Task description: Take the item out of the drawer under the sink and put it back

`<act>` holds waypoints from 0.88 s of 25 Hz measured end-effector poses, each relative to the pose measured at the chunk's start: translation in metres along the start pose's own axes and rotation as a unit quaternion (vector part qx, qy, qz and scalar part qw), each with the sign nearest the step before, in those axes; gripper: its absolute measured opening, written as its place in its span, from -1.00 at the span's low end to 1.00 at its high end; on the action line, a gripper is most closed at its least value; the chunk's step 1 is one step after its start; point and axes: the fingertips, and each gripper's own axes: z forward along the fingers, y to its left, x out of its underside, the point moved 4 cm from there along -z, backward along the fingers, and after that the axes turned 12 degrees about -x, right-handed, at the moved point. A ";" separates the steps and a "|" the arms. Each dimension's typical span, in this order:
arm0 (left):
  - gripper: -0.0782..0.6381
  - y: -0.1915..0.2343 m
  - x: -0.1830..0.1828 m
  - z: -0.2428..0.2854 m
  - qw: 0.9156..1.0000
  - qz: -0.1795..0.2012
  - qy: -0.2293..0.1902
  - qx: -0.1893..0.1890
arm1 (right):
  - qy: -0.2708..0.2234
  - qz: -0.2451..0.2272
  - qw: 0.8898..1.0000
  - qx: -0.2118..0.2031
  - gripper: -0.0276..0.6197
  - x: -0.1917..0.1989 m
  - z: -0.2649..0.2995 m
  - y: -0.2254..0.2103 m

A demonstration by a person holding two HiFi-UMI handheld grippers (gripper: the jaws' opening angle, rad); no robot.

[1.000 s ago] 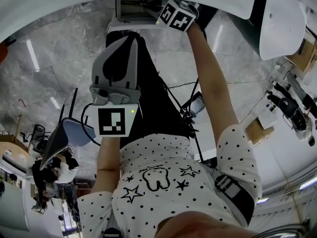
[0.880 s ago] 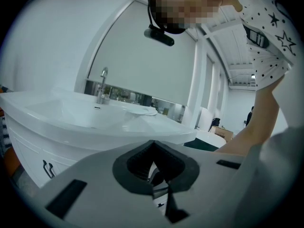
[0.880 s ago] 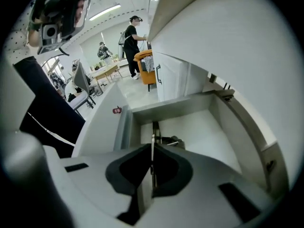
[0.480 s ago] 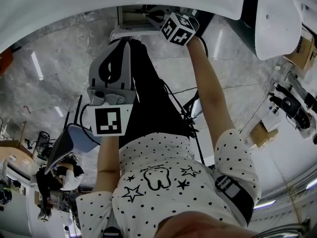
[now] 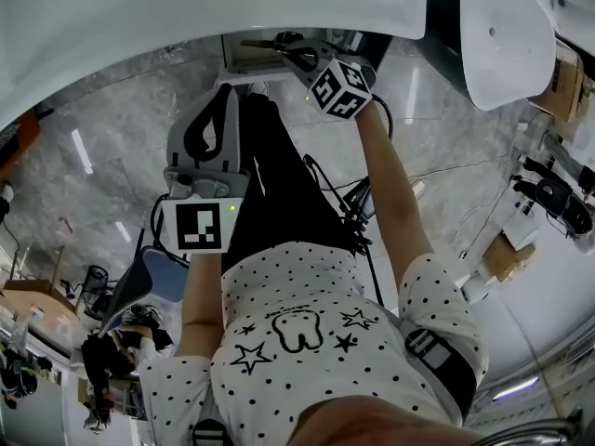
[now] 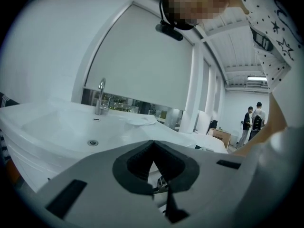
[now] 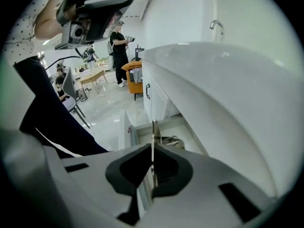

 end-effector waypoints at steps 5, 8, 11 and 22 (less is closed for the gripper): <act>-0.79 0.003 -0.021 -0.005 1.000 -0.001 0.000 0.005 | -0.023 0.016 0.999 0.025 -0.87 -0.012 -0.029 0.011; -0.79 0.005 -0.041 -0.012 1.000 -0.023 -0.014 0.005 | -0.027 0.012 0.999 0.032 -0.87 -0.026 -0.045 0.022; -0.79 0.006 -0.061 -0.017 0.999 -0.032 -0.026 0.010 | -0.041 0.010 0.998 0.045 -0.87 -0.042 -0.065 0.027; -0.79 0.012 -0.121 -0.035 0.998 -0.013 -0.053 0.039 | -0.124 0.026 0.986 0.112 -0.87 -0.103 -0.152 0.054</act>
